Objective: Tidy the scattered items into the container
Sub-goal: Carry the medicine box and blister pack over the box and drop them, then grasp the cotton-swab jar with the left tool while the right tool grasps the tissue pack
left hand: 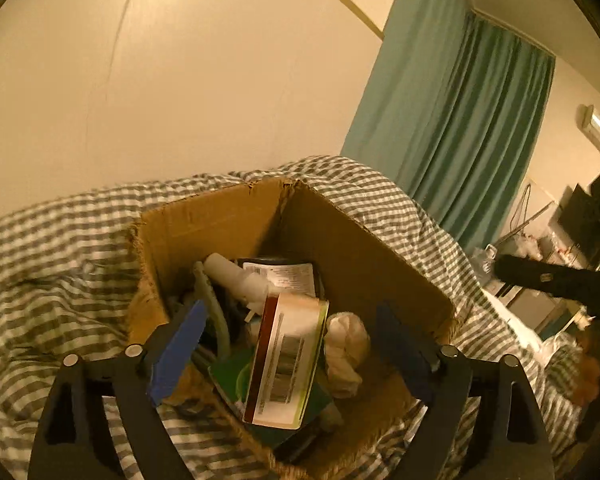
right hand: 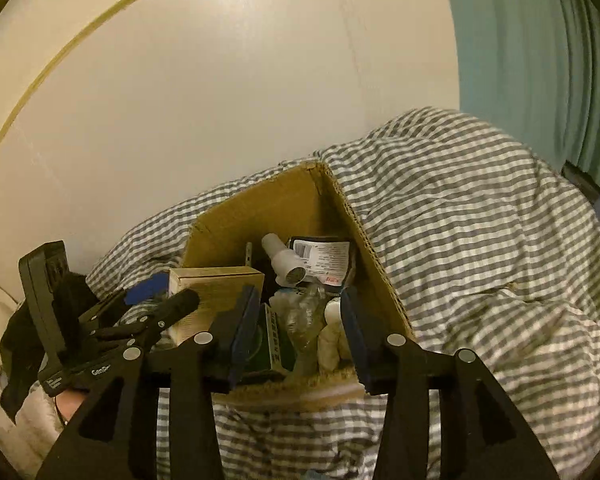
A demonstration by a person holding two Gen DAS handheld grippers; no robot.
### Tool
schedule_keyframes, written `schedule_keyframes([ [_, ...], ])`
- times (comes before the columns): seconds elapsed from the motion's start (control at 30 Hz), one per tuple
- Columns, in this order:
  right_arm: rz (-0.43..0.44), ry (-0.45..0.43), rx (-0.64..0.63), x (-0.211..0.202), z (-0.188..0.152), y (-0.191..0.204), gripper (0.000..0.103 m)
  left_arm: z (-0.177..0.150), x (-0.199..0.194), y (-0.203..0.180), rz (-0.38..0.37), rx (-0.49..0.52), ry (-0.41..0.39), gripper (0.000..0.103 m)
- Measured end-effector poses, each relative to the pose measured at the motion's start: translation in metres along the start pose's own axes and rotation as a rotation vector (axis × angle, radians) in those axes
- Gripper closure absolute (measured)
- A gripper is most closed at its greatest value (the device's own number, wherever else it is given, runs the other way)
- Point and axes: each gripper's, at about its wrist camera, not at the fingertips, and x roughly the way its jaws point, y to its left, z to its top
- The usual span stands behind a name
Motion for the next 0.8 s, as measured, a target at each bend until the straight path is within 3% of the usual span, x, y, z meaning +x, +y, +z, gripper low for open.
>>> schedule_keyframes([
  [0.07,-0.025,-0.017,-0.017,-0.020,-0.012,0.005,0.045,-0.007,-0.010,-0.003,0.011,0.001,-0.001,0.012],
  [0.33,-0.098,0.017,-0.049,-0.086,-0.104,0.010,0.045,-0.063,-0.056,-0.019,0.042,0.002,0.031,0.010],
  [0.5,-0.105,0.123,0.097,-0.098,-0.159,-0.015,0.045,-0.103,-0.061,-0.039,0.016,0.020,0.145,0.010],
  [0.8,-0.152,0.196,0.244,-0.125,-0.213,-0.039,0.039,-0.185,-0.056,-0.114,-0.134,0.147,0.376,0.010],
])
